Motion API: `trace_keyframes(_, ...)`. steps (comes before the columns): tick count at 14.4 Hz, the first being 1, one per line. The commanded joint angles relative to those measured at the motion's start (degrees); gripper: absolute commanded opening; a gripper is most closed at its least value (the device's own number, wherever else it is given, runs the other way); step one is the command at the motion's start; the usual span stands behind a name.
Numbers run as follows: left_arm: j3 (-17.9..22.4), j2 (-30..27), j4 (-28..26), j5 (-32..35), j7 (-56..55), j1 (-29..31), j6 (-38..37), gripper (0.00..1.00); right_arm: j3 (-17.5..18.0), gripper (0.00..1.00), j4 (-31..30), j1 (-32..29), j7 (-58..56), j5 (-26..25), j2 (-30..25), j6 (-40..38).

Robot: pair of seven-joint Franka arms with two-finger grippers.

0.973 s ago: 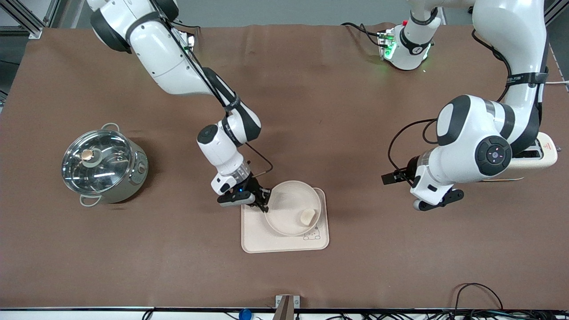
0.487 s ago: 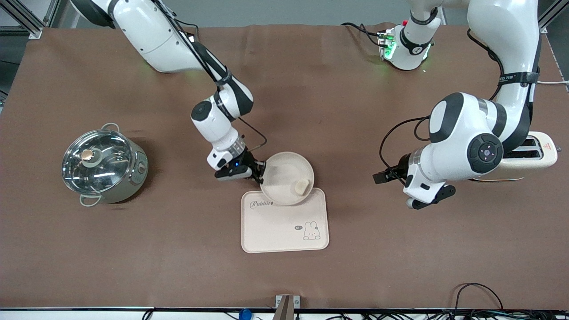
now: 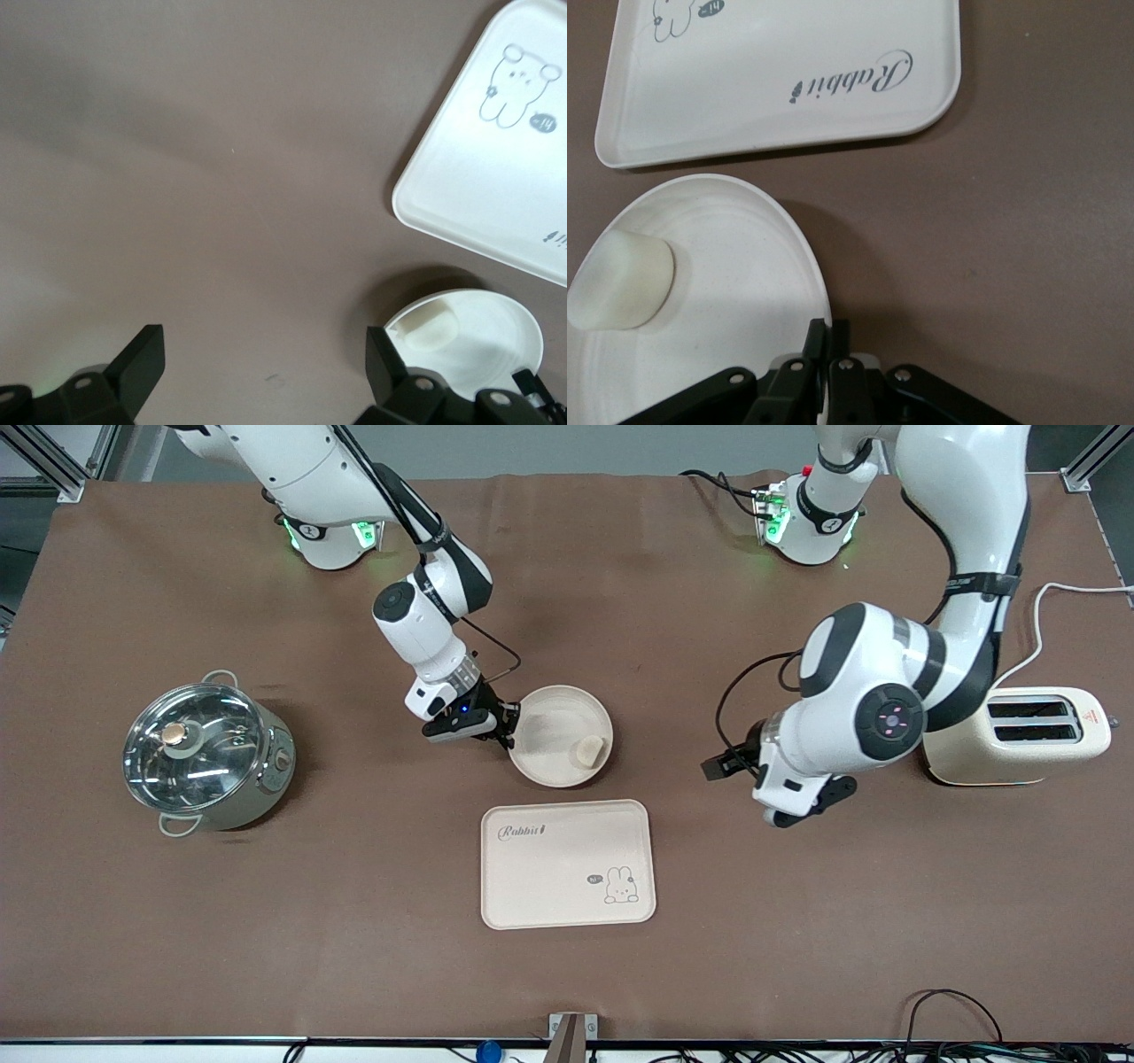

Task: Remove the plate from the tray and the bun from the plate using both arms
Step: 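Set the plate beside the tray while the left gripper nears the bun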

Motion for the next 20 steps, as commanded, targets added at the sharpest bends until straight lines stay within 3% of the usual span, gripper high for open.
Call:
trace_keyframes(1, 0.0, 1.5, -1.2, -0.9, -4.9, -1.9, 3.8, 1.00, 0.9, 0.06, -3.9, -0.2, 0.6, -0.3, -2.0, 1.6)
trace_keyframes(2, 0.0, 2.1, -1.4, -0.9, -7.4, -3.3, 5.5, 1.00, 0.9, 0.10, -4.0, -0.1, 0.7, -0.2, -2.0, 1.6)
trace_keyframes(3, 0.0, 2.8, -1.5, -0.9, -9.7, -4.3, 6.6, 1.00, 0.9, 0.20, -4.0, -0.1, 0.8, -0.2, -2.0, 1.5)
trace_keyframes(4, 0.0, 3.7, -1.5, -0.9, -12.4, -5.5, 7.9, 1.00, 1.0, 0.57, -3.8, -0.1, 1.9, -0.2, -2.0, 1.5)
trace_keyframes(5, 0.0, 4.4, -1.5, -0.9, -15.9, -6.6, 9.9, 1.00, 1.0, 0.72, -3.6, -0.2, 3.5, -0.2, -2.0, 1.4)
trace_keyframes(6, 0.0, 4.7, -1.5, -0.9, -18.9, -7.9, 11.3, 1.00, 1.0, 0.77, -3.1, -0.1, 4.2, -0.2, -2.0, 1.4)
trace_keyframes(7, 0.0, 5.2, -1.4, -0.9, -22.6, -9.8, 12.7, 1.00, 1.0, 0.90, -2.1, -0.3, 4.6, -0.2, -2.0, 1.1)
trace_keyframes(8, 0.0, 6.1, -1.3, -0.8, -26.0, -11.2, 14.4, 1.00, 1.0, 0.96, -1.2, -0.6, 4.8, -0.2, -2.0, 0.9)
trace_keyframes(10, 0.0, 7.8, -1.3, -0.6, -33.4, -14.7, 18.8, 1.00, 0.8, 1.00, 1.5, -2.2, 4.8, -0.2, -2.1, -3.1)
trace_keyframes(13, 0.3, 10.6, -1.3, 0.8, -40.8, -19.0, 24.1, 0.99, -2.4, 1.00, 10.6, -2.9, 3.5, -0.6, -3.4, -21.7)
trace_keyframes(15, 0.3, 12.0, -1.3, 2.7, -43.1, -20.0, 25.1, 0.95, -5.2, 1.00, 14.4, -3.2, -0.2, -0.6, -4.3, -28.9)
trace_keyframes(20, 0.3, 14.7, -1.5, 8.0, -47.8, -22.1, 25.1, 0.81, -18.3, 1.00, 25.6, -3.3, -11.7, -0.7, -7.8, -55.0)
